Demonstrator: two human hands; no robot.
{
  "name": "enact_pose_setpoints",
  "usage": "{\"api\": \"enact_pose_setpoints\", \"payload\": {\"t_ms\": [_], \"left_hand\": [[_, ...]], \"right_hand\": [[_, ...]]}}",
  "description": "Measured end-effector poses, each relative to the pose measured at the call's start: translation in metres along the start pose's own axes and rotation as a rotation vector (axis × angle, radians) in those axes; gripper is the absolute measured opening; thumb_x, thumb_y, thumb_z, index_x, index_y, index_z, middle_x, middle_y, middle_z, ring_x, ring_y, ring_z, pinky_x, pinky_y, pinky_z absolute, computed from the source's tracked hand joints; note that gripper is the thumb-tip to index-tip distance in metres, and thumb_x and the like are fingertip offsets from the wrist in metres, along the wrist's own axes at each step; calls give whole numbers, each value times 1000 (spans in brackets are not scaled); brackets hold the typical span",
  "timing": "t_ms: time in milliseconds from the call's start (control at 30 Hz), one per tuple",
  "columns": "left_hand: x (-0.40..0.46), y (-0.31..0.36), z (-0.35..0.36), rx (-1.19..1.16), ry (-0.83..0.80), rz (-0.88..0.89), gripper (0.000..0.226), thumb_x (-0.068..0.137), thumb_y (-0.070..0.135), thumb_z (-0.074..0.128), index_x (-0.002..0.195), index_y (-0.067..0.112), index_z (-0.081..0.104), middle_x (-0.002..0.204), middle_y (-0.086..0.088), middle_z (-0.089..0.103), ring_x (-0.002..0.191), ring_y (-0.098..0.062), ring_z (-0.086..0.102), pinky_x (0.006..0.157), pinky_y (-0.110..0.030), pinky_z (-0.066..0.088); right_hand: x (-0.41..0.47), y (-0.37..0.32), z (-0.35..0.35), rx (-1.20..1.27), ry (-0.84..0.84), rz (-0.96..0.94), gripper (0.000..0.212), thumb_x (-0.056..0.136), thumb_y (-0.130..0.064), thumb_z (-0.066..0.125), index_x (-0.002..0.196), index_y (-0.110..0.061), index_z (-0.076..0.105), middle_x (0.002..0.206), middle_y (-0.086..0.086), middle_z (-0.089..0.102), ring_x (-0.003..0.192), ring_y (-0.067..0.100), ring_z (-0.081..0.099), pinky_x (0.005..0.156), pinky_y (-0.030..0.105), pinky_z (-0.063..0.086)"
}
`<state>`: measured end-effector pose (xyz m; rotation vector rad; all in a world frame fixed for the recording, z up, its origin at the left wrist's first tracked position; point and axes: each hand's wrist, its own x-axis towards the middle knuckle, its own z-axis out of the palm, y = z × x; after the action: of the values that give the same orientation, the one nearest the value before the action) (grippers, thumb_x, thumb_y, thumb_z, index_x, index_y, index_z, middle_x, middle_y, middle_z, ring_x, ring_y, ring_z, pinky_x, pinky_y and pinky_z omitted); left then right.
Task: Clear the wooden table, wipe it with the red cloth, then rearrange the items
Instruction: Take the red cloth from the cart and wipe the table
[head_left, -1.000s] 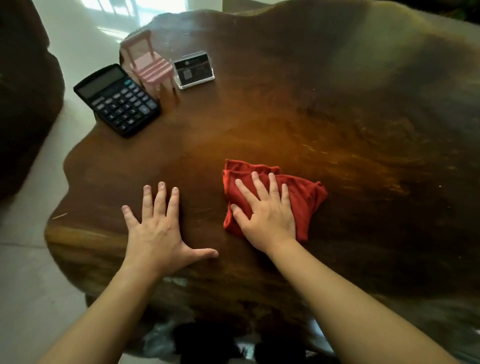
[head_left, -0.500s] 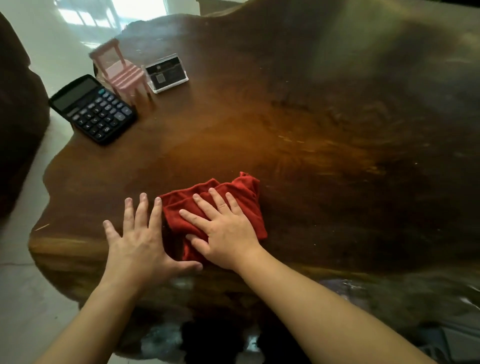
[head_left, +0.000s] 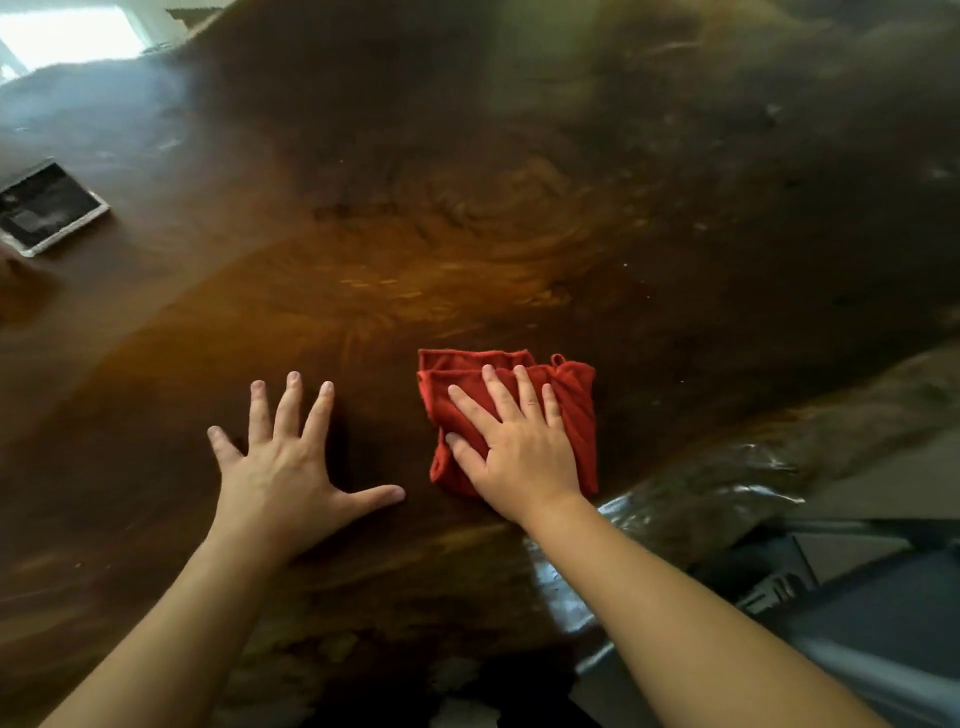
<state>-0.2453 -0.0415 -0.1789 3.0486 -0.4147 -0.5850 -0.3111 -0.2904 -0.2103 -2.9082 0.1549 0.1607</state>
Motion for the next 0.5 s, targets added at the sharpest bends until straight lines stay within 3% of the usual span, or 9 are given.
{"api": "enact_pose_setpoints", "payload": {"t_ms": [500], "left_hand": [[87,100,-4,50,74,128,133,48,110,14,158,38,-6,169,-3,-10,152,-36,-16,109,-78,8]], "right_hand": [[-42,181,-36,-15,44,502,67,94,-77,16,156,-50,19,168,-1,15,154,27,5,123,48,2]]}}
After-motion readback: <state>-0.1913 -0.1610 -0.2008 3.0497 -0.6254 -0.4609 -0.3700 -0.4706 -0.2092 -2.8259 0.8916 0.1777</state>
